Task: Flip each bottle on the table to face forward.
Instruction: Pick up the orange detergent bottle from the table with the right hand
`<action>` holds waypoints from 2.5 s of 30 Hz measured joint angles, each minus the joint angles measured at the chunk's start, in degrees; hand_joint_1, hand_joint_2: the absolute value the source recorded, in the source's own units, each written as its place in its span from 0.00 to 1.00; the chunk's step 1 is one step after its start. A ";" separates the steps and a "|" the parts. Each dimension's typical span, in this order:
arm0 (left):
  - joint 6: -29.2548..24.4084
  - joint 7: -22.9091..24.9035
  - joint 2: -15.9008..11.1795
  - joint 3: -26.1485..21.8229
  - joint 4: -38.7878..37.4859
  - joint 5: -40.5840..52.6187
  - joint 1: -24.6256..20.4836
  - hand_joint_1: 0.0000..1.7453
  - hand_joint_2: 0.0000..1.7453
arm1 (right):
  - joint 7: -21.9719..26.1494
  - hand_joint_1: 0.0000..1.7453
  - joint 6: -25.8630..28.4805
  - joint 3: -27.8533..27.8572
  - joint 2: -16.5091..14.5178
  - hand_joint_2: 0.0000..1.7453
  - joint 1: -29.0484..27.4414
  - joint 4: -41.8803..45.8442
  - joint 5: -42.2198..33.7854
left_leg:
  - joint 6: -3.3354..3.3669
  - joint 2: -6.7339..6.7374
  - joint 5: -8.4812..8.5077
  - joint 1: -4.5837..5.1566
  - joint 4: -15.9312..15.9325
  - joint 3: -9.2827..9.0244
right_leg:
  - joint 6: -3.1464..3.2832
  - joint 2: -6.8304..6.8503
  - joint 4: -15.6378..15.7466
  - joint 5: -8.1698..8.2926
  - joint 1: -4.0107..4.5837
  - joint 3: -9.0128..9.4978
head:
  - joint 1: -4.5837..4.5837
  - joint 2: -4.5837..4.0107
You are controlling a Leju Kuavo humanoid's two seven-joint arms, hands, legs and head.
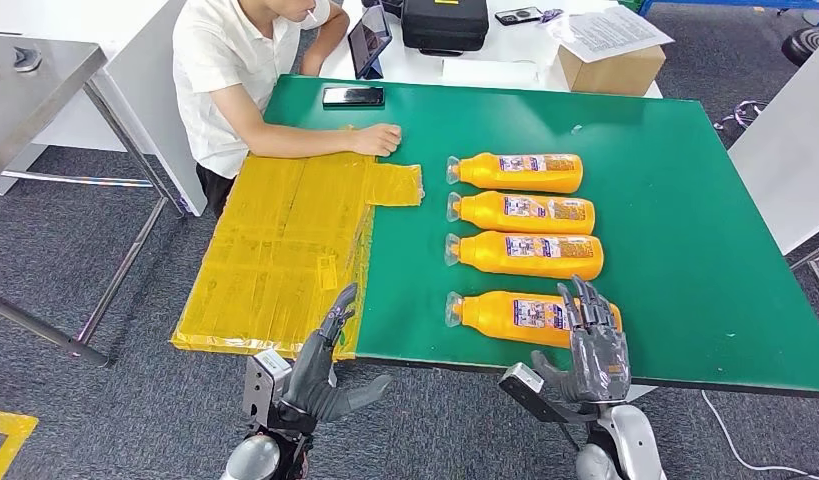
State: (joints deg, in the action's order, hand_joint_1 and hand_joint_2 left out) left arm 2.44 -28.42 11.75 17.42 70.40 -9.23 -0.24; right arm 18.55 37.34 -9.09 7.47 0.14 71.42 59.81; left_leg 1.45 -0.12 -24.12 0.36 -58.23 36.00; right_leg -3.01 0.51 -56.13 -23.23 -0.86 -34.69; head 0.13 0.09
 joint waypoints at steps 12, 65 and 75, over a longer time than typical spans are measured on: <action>0.44 0.64 0.16 -0.10 -0.28 -0.02 -0.13 0.00 1.00 | -9.05 0.00 -10.97 -1.08 4.70 1.00 3.29 -2.49 3.22 | 0.01 -0.01 0.01 0.03 -0.01 0.00 | -0.02 0.01 0.00 0.01 -0.02 0.03 | 0.00 0.00; 4.45 -0.11 0.32 0.28 -3.61 0.25 -3.22 0.00 1.00 | 7.19 1.00 -36.11 0.74 7.61 1.00 16.59 -25.20 -18.60 | 0.13 0.54 -0.41 -0.02 0.00 -1.63 | 0.03 -0.39 0.14 -0.20 0.05 0.83 | -0.02 0.00; 2.75 -1.64 0.48 0.87 -4.57 0.24 -4.03 0.00 1.00 | 13.30 1.00 -36.84 1.89 7.28 1.00 14.52 -25.97 -25.00 | 0.15 0.56 -0.46 -0.02 -0.01 -1.70 | -0.07 -0.41 0.15 -0.18 0.04 1.49 | -0.02 0.00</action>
State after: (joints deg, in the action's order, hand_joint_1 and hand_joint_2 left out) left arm 5.18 -30.07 12.22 18.29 65.83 -8.99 -4.27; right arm 31.86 0.50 -7.20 14.75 14.67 45.45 34.81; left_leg 1.61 0.44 -24.58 0.34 -58.23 34.30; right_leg -3.08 0.10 -55.99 -23.41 -0.81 -33.21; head 0.11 0.09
